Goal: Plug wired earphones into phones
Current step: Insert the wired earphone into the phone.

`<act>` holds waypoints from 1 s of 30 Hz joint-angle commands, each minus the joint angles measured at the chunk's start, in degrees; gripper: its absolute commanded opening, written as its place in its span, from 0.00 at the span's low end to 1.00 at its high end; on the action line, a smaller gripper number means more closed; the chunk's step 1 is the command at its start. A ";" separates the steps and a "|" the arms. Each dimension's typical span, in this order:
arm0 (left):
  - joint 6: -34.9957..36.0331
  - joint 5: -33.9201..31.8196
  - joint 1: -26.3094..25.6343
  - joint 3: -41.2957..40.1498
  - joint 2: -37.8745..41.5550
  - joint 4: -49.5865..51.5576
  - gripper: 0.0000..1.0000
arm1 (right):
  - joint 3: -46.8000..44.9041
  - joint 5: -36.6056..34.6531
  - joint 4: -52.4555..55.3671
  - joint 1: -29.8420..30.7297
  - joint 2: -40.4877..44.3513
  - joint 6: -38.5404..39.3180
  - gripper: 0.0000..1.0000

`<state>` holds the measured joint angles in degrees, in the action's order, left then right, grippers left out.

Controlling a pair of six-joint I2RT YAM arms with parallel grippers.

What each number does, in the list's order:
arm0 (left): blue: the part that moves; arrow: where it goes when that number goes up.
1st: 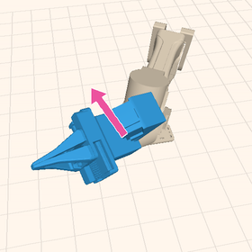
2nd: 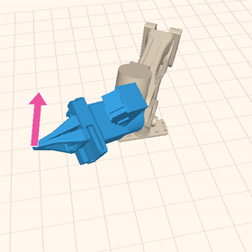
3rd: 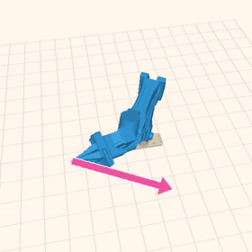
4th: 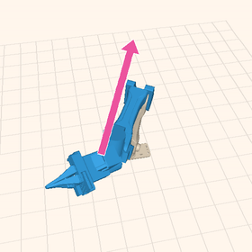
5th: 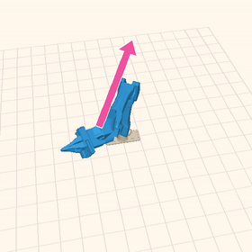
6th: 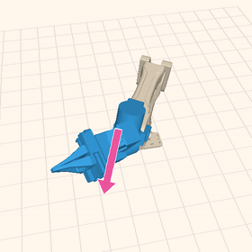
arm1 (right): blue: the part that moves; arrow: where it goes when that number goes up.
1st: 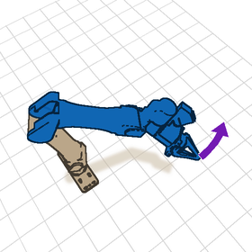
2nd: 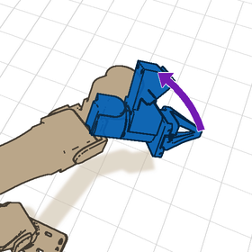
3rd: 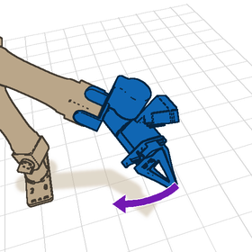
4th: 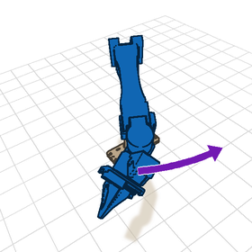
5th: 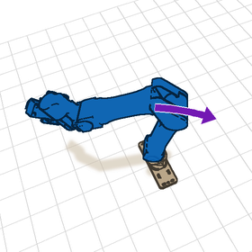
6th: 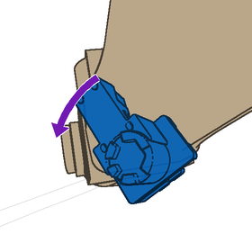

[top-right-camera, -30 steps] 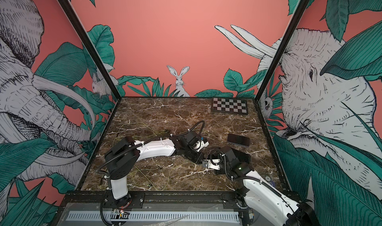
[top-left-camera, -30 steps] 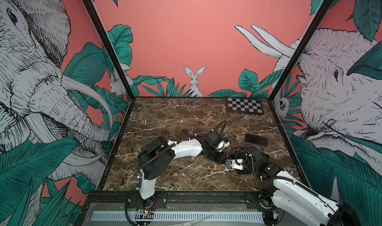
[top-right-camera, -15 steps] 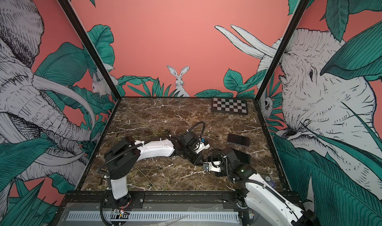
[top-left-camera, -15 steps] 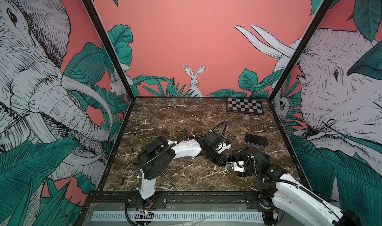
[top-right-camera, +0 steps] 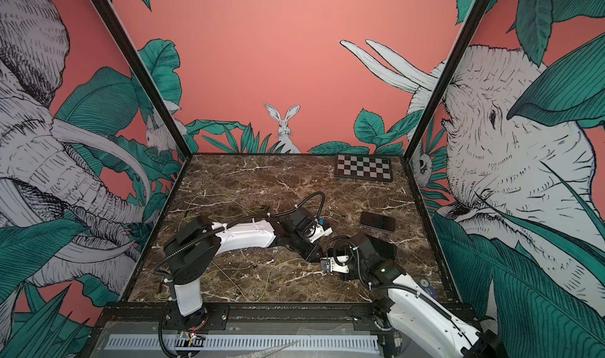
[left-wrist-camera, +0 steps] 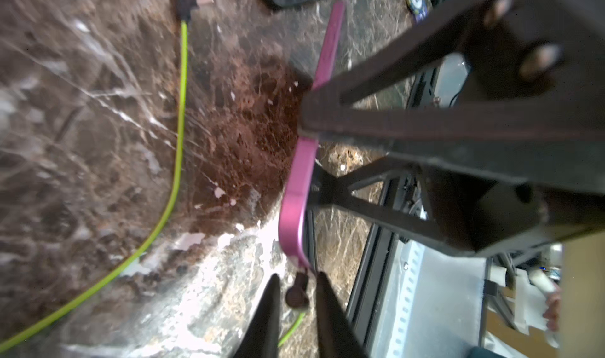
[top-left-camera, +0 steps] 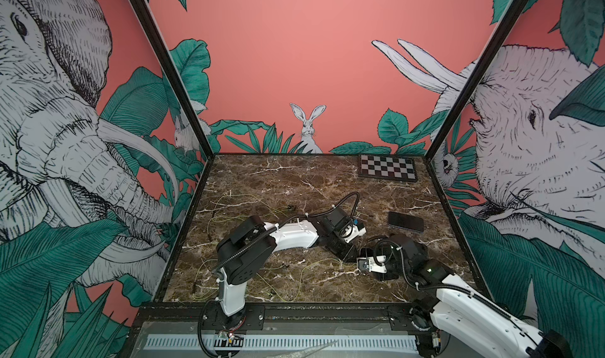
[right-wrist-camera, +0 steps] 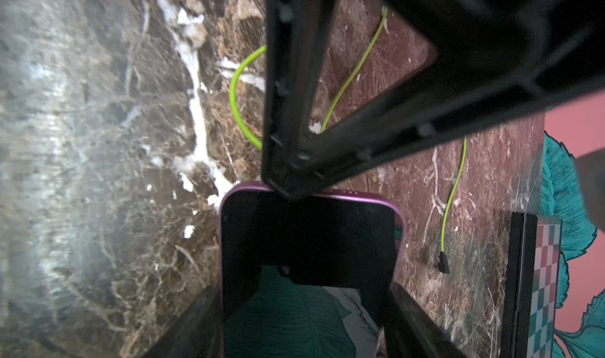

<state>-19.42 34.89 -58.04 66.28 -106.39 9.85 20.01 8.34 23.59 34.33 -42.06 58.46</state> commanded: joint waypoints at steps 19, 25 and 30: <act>-5.29 -2.15 1.36 -7.73 6.24 -10.60 0.11 | 3.36 1.20 -1.68 0.48 -3.01 -6.08 0.66; -7.07 -0.88 1.35 -8.52 5.43 -13.76 0.04 | 3.11 1.44 -2.67 0.53 -2.50 -6.91 0.66; -7.33 -0.88 1.30 -8.96 4.79 -14.49 0.02 | 3.26 2.03 -3.02 0.56 -2.31 -7.35 0.66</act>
<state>-25.93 33.41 -56.80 58.54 -101.27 -2.76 21.82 8.67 23.75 34.50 -45.21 51.86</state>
